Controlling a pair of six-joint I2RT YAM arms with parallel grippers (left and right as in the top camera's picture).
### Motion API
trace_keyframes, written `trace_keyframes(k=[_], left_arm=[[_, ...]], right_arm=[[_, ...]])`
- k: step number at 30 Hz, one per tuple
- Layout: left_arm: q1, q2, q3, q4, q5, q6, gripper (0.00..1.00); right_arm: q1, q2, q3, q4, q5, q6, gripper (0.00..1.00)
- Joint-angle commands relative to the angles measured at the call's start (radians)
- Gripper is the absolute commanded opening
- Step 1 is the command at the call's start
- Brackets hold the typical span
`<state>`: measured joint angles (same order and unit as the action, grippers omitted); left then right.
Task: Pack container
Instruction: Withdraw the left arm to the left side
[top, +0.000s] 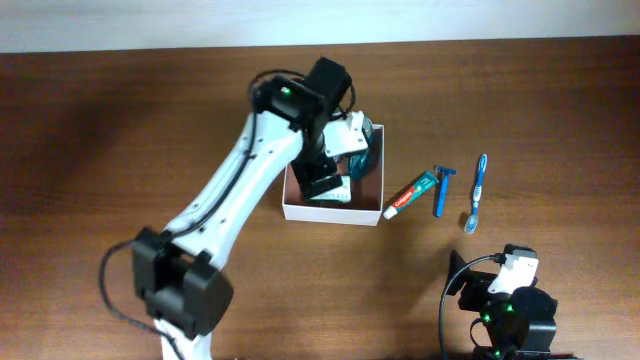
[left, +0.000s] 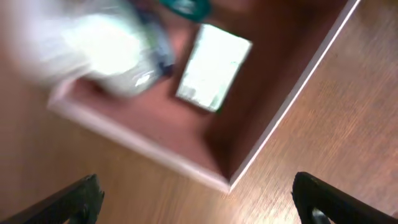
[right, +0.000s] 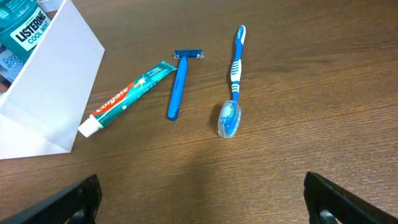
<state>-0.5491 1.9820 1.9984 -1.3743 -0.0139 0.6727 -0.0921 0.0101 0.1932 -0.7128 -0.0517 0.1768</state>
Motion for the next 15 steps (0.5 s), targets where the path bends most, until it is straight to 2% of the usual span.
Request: trace_keyframes(k=[1, 7, 11, 15], left_arm=[[0.048, -0.142, 0.047, -0.02, -0.117, -0.156, 0.99], [0.221, -0.272, 0.047, -0.051, -0.272, -0.471, 0.99], [0.393, -0.317, 0.047, -0.1, -0.262, -0.592, 0.99], [0.552, -0.328, 0.047, -0.135, -0.154, -0.625, 0.99]], right_arm=[[-0.006, -0.006, 0.001, 0.002, -0.005, -0.001, 0.99], [-0.006, -0.006, 0.001, 0.002, -0.005, -0.001, 0.99], [-0.006, -0.006, 0.001, 0.002, -0.005, -0.001, 0.99], [-0.006, -0.006, 0.001, 0.002, -0.005, -0.001, 0.99]])
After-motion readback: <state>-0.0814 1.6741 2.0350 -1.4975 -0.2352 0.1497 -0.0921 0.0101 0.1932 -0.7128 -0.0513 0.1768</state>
